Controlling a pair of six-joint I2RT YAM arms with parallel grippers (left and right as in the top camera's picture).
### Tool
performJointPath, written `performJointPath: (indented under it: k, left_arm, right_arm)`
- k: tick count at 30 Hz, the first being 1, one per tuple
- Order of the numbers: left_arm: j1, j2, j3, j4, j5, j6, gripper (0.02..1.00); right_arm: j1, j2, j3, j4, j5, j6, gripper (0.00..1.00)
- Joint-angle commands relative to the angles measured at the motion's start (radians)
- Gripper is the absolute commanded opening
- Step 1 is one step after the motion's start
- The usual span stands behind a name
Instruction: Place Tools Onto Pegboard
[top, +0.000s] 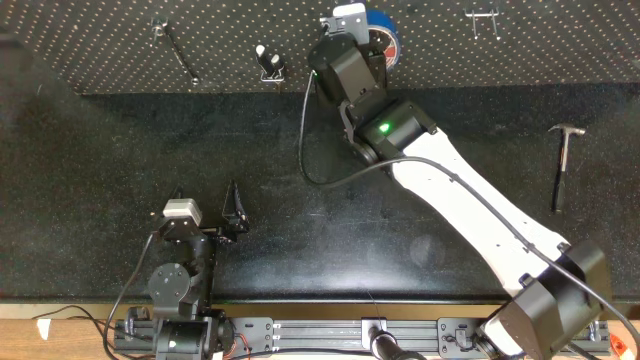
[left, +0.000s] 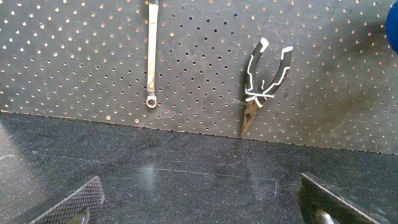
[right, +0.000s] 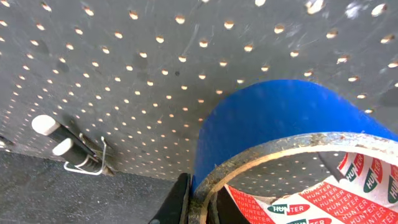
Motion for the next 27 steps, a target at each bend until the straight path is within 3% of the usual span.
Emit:
performJointPath:
  k: [1, 14, 15, 17, 20, 24, 26, 27]
  left_arm:
    - [0.003, -0.008, -0.002, -0.008, 0.011, 0.016, 0.996]
    - [0.003, -0.008, -0.002, -0.008, 0.011, 0.016, 0.996]
    - [0.003, -0.008, -0.002, -0.008, 0.011, 0.016, 0.996]
    - [0.003, -0.008, -0.002, -0.008, 0.011, 0.016, 0.996]
    - [0.003, -0.008, -0.002, -0.008, 0.011, 0.016, 0.996]
    - [0.003, -0.008, -0.002, -0.008, 0.011, 0.016, 0.993]
    - [0.003, -0.008, -0.002, -0.008, 0.011, 0.016, 0.996]
    - [0.003, -0.008, -0.002, -0.008, 0.011, 0.016, 0.996]
  right_arm:
    - [-0.009, 0.024, 0.004, 0.024, 0.046, -0.019, 0.073]
    - [-0.051, 0.083, 0.004, 0.069, 0.049, -0.041, 0.097]
    - [-0.051, 0.084, 0.004, 0.069, 0.049, -0.041, 0.34]
    - [-0.051, 0.084, 0.004, 0.069, 0.049, -0.041, 0.362]
    - [-0.051, 0.084, 0.004, 0.062, 0.036, -0.04, 0.56]
    - [-0.051, 0.084, 0.004, 0.026, -0.039, -0.041, 0.783]
    - [-0.051, 0.083, 0.004, -0.003, -0.066, -0.04, 0.982]
    - [-0.051, 0.083, 0.004, -0.017, -0.069, -0.04, 0.998]
